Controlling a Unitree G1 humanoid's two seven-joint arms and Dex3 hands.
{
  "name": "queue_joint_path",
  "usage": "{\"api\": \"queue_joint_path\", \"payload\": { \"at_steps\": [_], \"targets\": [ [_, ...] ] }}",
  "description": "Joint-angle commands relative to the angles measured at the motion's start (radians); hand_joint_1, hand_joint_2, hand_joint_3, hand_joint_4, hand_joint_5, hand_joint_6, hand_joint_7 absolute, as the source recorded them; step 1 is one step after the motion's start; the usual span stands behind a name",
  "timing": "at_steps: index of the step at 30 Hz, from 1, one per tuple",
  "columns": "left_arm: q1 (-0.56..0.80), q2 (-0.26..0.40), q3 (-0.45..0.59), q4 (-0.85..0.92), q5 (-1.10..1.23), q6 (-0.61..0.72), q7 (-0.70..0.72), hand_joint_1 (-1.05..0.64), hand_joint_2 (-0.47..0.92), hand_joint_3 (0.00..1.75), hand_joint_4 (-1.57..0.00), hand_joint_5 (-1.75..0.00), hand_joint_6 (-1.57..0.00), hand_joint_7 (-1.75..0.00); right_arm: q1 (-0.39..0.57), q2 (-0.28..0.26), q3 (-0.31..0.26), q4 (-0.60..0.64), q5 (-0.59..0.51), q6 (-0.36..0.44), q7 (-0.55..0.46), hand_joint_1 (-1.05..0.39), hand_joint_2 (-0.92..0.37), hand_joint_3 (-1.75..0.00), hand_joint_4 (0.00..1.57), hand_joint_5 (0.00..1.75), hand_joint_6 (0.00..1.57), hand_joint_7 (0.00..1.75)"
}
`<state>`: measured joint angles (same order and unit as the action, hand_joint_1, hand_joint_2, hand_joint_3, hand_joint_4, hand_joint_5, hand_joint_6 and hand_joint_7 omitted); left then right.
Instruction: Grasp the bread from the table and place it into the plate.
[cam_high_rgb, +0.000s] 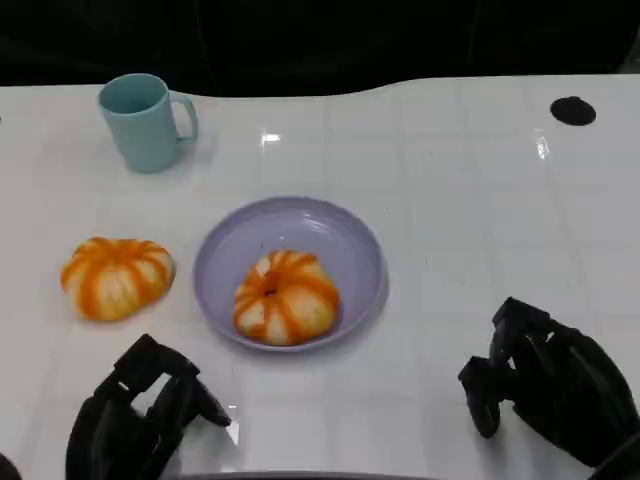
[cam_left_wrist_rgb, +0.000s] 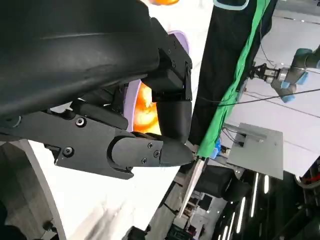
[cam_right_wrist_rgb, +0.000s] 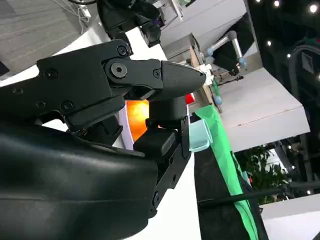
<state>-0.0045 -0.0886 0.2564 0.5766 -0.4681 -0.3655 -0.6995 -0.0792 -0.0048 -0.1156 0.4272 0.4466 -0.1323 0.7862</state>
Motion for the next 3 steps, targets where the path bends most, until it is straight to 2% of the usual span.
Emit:
{"api": "queue_joint_path", "payload": {
  "at_steps": [1, 3],
  "targets": [
    [0.003, 0.017, 0.004, 0.003, 0.002, -0.005, 0.002, -0.52, 0.92, 0.27, -0.59, -1.75, -0.5, -1.5, 0.011, -0.022, -0.009, -0.008, 0.001, 0.006, 0.002, -0.51, -0.92, -0.41, 1.0, 1.75, 0.79, 1.75],
    [0.0, 0.018, 0.006, 0.01, -0.002, -0.006, -0.003, -0.52, 0.92, 0.26, -0.59, -1.75, -0.5, -1.5, 0.007, -0.023, -0.007, -0.002, -0.006, 0.002, -0.001, -0.52, -0.92, -0.4, 1.01, 1.75, 0.79, 1.75]
  ]
}}
